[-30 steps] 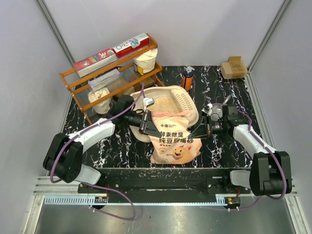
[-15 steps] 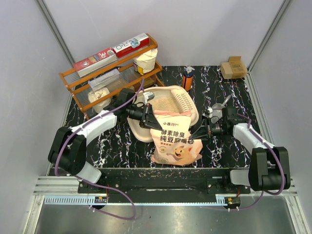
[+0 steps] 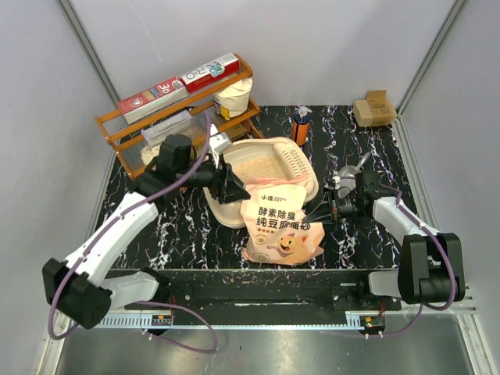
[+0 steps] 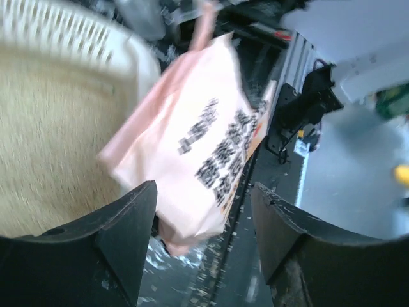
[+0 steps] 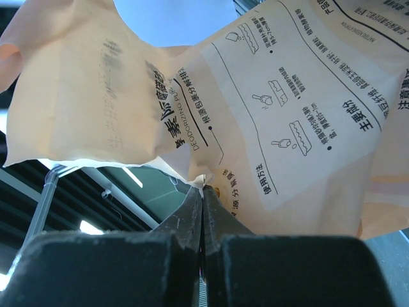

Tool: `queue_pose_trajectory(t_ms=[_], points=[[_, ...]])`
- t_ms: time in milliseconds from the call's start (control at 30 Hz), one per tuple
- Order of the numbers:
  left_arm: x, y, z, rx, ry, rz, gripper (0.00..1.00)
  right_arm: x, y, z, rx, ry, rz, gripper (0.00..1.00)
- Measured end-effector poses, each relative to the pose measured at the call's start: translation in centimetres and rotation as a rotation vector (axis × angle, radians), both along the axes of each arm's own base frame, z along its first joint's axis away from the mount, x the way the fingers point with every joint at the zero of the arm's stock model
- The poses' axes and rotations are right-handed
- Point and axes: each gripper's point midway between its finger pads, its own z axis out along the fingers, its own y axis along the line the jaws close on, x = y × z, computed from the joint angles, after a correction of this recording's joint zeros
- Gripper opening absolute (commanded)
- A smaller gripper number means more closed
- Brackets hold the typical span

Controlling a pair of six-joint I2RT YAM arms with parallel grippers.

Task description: Fill the litter box with clean litter

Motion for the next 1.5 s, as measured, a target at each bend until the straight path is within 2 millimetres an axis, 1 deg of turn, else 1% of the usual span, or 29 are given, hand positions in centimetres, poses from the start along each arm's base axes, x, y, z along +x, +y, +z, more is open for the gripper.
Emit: queue_pose_trajectory(t_ms=[33,100,133,167,233,267,367,467,500,600,667,700,767,900,1100,1167,1267,1300,1333,1367,1433,1467,1500], points=[[-0.6,-0.2,1.1,0.003,-0.113,-0.039,0.66,0.0,0.0,0.0,0.000,0.001,0.000,0.00],[-2.4,-1.6,2.6,0.016,-0.344,-0.171,0.66,0.1,0.0,0.0,0.000,0.006,-0.001,0.00],[-3.4,-2.7,3.0,0.027,-0.455,-0.257,0.66,0.2,0.0,0.0,-0.001,0.007,-0.001,0.00],[-4.0,-3.4,3.0,0.036,-0.529,-0.319,0.66,0.3,0.0,0.0,-0.001,0.008,-0.001,0.00],[-5.2,-5.1,2.1,0.064,-0.657,-0.456,0.66,0.5,0.0,0.0,-0.001,0.011,-0.001,0.00],[-5.4,-5.8,1.4,0.079,-0.703,-0.510,0.66,0.5,0.0,0.0,-0.001,0.012,-0.001,0.00],[-5.6,-7.4,-2.2,0.151,-0.794,-0.658,0.66,0.5,0.0,0.0,-0.001,0.012,-0.001,0.00],[-5.6,-8.4,-5.3,0.207,-0.823,-0.757,0.67,0.5,0.0,0.0,-0.001,0.011,-0.001,0.00],[-5.5,-8.7,-6.0,0.218,-0.833,-0.780,0.66,0.5,0.0,0.0,-0.001,0.010,-0.001,0.00],[-5.4,-9.2,-7.3,0.240,-0.857,-0.820,0.67,0.4,0.0,0.0,-0.001,0.005,-0.001,0.00],[-5.3,-9.4,-7.6,0.249,-0.873,-0.833,0.65,0.3,0.0,0.0,-0.002,0.006,-0.003,0.00],[-5.2,-9.4,-7.7,0.253,-0.879,-0.836,0.62,0.3,0.0,0.0,-0.002,0.005,-0.003,0.00],[-4.9,-9.6,-7.9,0.262,-0.881,-0.839,0.59,0.2,0.0,0.0,-0.001,0.005,-0.003,0.00],[-4.5,-9.9,-8.4,0.288,-0.847,-0.845,0.48,0.3,-0.1,0.0,-0.002,0.004,-0.008,0.00],[-4.4,-9.7,-9.3,0.330,-0.791,-0.860,0.40,0.4,-0.2,0.0,-0.001,0.004,-0.012,0.00],[-4.6,-9.6,-9.4,0.335,-0.783,-0.866,0.35,0.4,-0.2,0.0,-0.001,0.003,-0.012,0.00],[-4.8,-9.5,-9.6,0.339,-0.770,-0.874,0.23,0.4,-0.2,0.0,-0.001,0.003,-0.013,0.00],[-5.0,-9.5,-9.7,0.340,-0.765,-0.877,0.22,0.5,-0.2,0.1,-0.001,0.002,-0.012,0.00],[-5.0,-9.6,-9.7,0.343,-0.758,-0.877,0.19,0.5,-0.2,0.1,-0.001,0.000,-0.012,0.01],[-5.1,-9.6,-9.7,0.345,-0.749,-0.876,0.13,0.6,-0.2,0.1,-0.002,-0.007,-0.013,0.10],[-5.1,-9.8,-9.7,0.350,-0.715,-0.860,0.11,1.1,-0.5,0.4,-0.003,-0.034,-0.019,0.18],[-5.1,-9.9,-9.8,0.354,-0.690,-0.850,0.10,1.6,-0.7,0.6,-0.008,-0.066,-0.028,0.25],[-5.1,-10.0,-9.8,0.357,-0.668,-0.840,0.09,2.3,-1.2,1.1,-0.024,-0.108,-0.045,0.36]])
